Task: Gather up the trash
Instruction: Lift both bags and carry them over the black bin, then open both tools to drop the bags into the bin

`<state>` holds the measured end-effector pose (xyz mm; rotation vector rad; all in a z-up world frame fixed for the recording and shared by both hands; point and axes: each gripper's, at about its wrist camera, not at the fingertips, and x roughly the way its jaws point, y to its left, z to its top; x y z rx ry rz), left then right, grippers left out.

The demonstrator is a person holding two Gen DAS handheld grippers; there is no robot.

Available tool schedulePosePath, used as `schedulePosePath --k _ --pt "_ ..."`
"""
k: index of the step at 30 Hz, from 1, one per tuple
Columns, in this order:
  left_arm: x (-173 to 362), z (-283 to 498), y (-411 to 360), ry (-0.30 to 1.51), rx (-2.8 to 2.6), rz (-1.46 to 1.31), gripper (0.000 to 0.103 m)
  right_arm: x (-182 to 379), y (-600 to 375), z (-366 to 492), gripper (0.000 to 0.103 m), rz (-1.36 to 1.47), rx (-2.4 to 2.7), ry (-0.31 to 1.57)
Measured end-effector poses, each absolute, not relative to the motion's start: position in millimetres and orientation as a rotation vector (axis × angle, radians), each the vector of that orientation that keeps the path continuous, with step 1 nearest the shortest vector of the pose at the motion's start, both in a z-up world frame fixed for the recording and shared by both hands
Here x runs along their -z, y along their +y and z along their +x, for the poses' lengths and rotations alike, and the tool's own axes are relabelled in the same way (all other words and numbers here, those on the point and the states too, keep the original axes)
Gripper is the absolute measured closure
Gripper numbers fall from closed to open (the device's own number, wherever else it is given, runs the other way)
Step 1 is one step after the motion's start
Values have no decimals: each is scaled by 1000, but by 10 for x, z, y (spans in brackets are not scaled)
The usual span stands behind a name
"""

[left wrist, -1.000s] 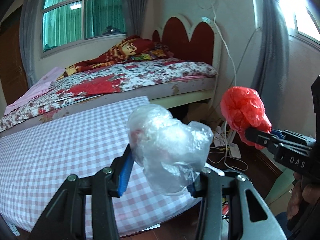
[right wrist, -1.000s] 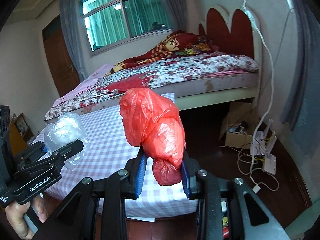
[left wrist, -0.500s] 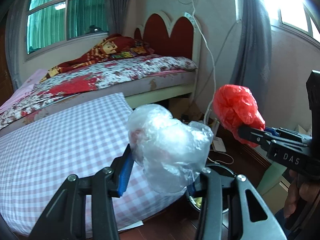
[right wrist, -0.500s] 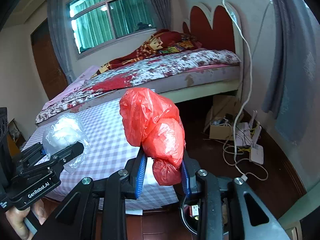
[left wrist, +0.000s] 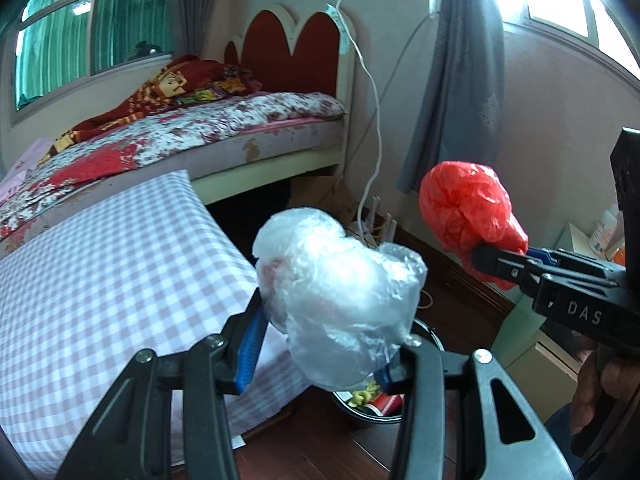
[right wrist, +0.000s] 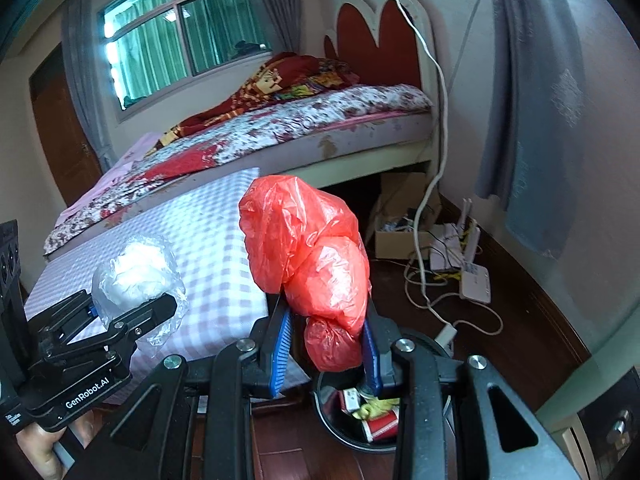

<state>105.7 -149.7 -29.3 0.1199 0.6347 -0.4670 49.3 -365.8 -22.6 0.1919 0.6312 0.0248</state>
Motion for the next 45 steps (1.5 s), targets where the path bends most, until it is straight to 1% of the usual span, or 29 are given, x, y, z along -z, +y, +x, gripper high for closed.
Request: schedulePosePath --k 11,23,32,42,43,44,45 --pt "674 993 -1894 714 550 145 57 505 -4017 244 70 203 58 694" --pt "1197 1067 -2215 841 592 174 57 1164 -4277 237 70 198 76 834" --pt "1556 1249 -2429 955 589 157 56 1594 -4379 439 70 188 48 925" --pt "1894 1497 -2512 1025 568 172 54 2032 -4458 761 70 171 14 1024" --pt "1928 1508 -2522 1027 567 173 52 2081 -4467 803 70 172 2 1034" --pt "1972 1521 -2532 1036 571 171 43 2117 -4473 834 70 170 -2 1042" --pt "2028 1551 -2552 1054 574 168 36 2156 -4479 866 70 168 -9 1049"
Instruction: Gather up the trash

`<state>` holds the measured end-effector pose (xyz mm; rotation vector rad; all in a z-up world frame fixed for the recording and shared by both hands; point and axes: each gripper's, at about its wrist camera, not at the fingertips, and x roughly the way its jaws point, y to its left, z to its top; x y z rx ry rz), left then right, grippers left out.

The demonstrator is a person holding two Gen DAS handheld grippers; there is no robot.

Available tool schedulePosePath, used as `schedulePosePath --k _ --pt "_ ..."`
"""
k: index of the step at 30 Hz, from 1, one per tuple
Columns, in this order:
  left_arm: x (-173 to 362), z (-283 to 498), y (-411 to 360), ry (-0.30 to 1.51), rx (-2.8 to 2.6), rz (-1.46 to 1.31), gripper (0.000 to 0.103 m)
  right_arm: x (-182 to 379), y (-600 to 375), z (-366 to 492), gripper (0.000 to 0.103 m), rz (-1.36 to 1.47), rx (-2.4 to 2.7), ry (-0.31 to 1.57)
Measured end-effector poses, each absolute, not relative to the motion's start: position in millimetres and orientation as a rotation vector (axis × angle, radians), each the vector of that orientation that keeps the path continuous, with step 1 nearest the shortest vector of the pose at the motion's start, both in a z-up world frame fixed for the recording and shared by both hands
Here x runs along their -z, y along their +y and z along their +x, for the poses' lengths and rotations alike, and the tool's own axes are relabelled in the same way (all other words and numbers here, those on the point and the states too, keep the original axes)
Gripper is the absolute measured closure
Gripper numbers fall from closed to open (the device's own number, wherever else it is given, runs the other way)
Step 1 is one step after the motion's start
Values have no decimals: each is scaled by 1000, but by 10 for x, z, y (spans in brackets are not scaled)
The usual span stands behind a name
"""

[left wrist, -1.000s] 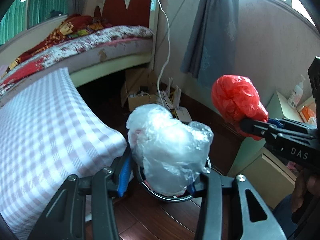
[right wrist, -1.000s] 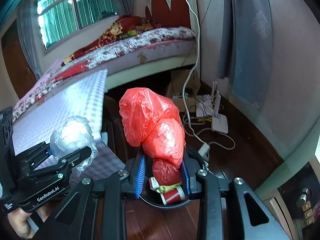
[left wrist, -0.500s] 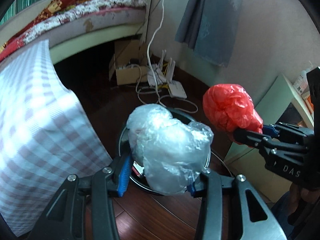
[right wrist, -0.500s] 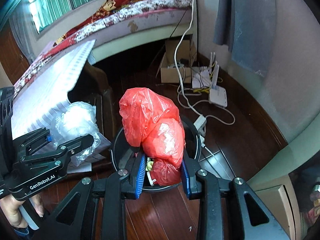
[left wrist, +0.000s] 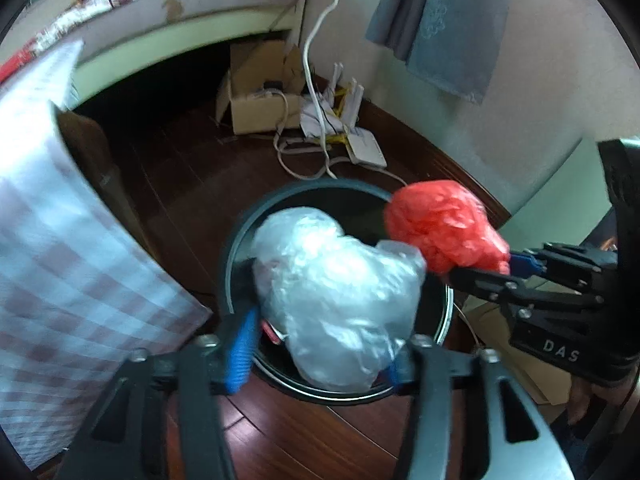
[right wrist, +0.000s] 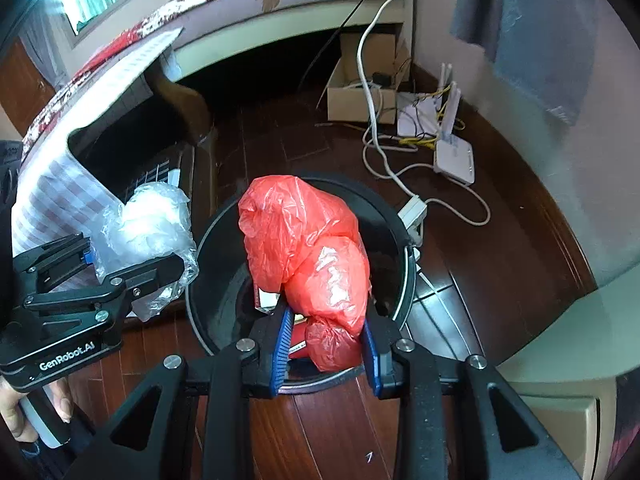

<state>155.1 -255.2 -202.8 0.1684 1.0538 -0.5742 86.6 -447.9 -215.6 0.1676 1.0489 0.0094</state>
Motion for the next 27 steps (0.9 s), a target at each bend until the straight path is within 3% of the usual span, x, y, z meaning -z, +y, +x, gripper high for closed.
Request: schedulePosePath --k 1,2,4,6,7,27 --pt "2058 1547 -2551 1050 542 186 18 2206 -4493 903 65 168 -30 1058" --pt "2071 1519 -2530 1033 499 209 7 2283 -4512 945 49 161 -37 1084" --pt "2063 1456 -2429 1004 443 208 3 2362 -4558 962 20 134 1 1111" --pt "2068 1418 -2331 1004 400 192 1 2364 -4595 900 13 137 25 1105" --pt "2067 1396 -2292 996 380 195 1 2340 -4609 851 1 138 42 1092" --pt "1581 1135 -1874 896 296 167 1 1854 -4171 640 1 96 66 987"
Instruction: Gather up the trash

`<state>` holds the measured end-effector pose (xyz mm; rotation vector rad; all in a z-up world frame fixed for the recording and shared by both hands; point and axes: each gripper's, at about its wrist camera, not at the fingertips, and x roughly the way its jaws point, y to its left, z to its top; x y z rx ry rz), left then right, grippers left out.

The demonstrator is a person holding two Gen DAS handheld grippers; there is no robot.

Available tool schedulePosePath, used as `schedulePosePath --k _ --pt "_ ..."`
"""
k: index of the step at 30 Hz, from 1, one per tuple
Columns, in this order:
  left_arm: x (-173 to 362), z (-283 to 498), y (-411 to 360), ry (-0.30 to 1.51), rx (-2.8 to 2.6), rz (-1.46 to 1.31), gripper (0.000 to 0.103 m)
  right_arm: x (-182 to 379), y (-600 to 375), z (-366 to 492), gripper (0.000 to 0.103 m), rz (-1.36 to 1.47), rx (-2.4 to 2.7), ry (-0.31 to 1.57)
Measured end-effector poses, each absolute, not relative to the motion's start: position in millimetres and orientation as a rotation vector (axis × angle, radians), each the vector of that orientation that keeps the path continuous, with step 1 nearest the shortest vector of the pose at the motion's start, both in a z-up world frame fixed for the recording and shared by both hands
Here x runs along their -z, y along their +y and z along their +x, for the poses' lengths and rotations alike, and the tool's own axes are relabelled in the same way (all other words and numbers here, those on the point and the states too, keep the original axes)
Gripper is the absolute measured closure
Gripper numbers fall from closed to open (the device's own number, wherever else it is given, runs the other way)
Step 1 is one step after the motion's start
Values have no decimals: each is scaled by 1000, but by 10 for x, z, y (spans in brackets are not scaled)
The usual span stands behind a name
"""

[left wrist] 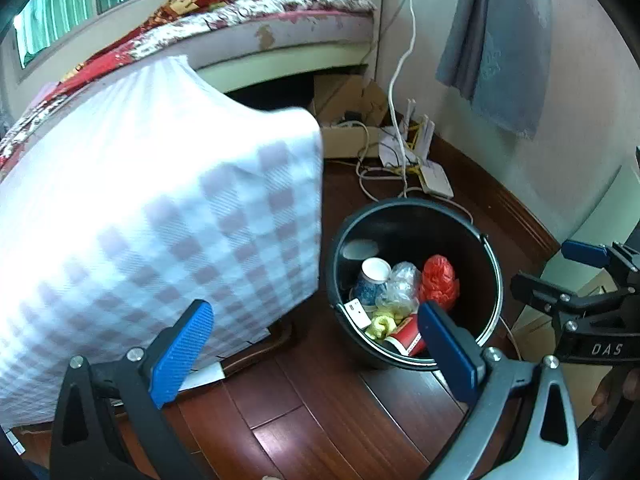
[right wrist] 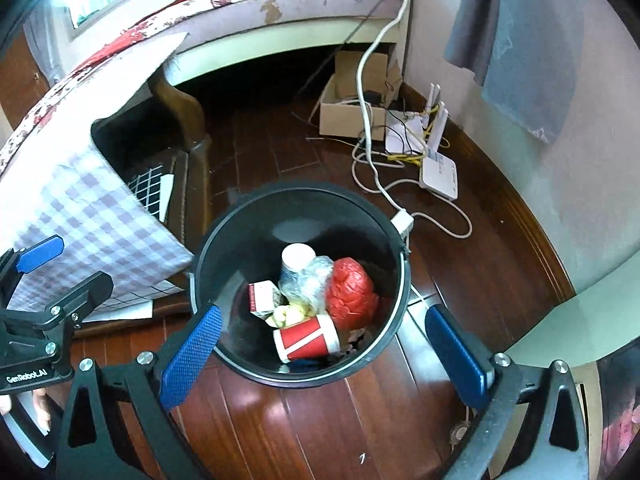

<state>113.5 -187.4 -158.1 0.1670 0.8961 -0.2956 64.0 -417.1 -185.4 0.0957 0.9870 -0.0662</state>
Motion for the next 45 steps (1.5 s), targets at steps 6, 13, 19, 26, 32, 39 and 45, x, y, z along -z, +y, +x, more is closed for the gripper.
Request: schedulePosePath --k 6,13,19,26,32,39,45 --pt "1258 1012 -1648 827 273 141 1 1516 -3972 547 1 78 54 933" --pt "1023 903 -1422 791 229 120 1 1061 -3711 410 1 60 30 866" --pt "797 760 -1291 749 219 107 1 761 -3554 266 1 60 43 822" --pt "480 550 -1091 710 212 102 1 456 -3419 -13 1 98 51 782" --pt "149 244 -867 639 190 74 1 103 -3238 -376 1 103 39 720" --pt "-96 -183 -758 581 178 99 1 -266 -3094 -769 1 94 27 649" --pt "-286 -411 -712 516 168 77 1 -466 -3044 -1097 1 60 47 602"
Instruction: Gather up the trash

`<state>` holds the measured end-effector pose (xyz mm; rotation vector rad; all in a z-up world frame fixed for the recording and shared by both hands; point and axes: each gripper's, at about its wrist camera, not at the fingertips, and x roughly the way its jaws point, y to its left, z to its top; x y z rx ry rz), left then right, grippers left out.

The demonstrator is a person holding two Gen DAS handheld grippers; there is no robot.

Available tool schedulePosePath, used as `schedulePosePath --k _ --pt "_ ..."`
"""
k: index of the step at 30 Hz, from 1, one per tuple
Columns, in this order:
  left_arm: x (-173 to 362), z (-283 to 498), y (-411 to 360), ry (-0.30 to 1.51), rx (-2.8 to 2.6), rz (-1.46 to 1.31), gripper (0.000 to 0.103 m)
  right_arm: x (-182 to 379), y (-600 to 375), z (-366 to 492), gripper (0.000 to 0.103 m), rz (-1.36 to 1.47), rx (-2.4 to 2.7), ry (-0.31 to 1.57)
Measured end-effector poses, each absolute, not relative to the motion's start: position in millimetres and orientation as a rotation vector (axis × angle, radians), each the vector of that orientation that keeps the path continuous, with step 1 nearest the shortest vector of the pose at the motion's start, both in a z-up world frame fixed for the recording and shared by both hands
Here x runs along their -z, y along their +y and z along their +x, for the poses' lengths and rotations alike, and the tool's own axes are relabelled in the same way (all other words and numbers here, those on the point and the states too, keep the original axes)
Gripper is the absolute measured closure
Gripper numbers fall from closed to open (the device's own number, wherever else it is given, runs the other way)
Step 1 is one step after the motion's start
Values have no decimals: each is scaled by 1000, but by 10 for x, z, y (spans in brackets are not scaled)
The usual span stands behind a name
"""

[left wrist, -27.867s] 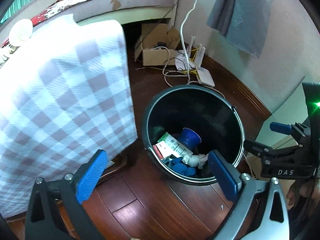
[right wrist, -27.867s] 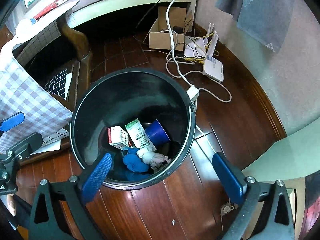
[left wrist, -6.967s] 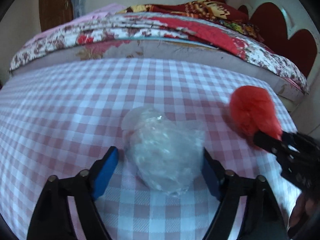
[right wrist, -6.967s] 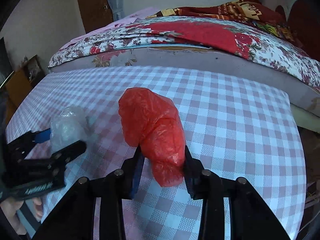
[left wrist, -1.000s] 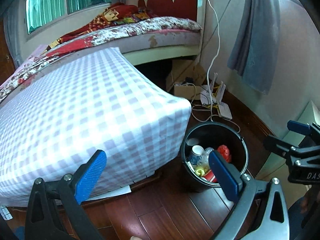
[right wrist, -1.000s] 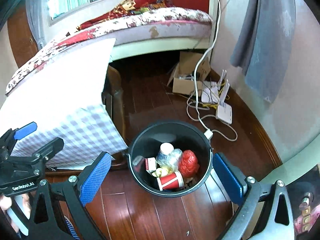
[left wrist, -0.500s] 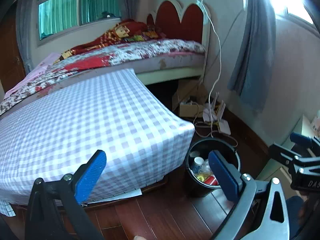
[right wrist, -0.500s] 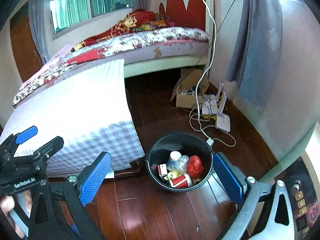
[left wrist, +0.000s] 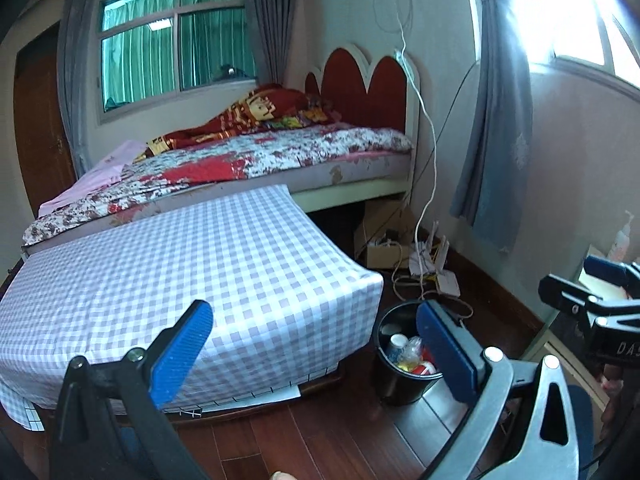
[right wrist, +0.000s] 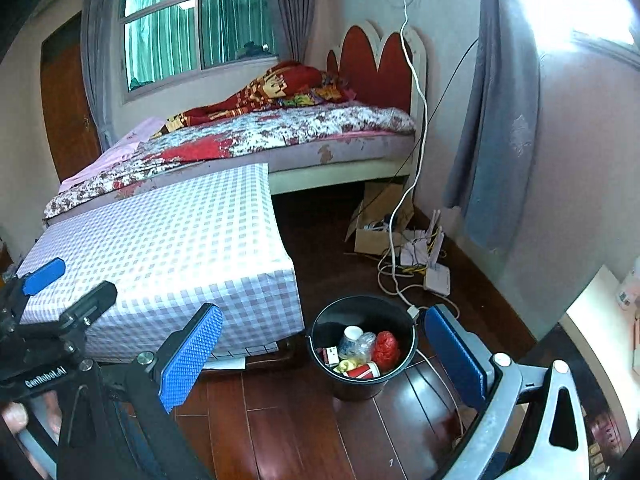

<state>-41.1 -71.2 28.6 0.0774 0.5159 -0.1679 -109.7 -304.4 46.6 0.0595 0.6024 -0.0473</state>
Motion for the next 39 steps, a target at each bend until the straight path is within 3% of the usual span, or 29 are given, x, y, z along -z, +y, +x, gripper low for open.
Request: schedulePosePath --k 39 --pt "-297 -538 -809 503 200 93 1 -523 -3042 -1242 1 50 81 592"
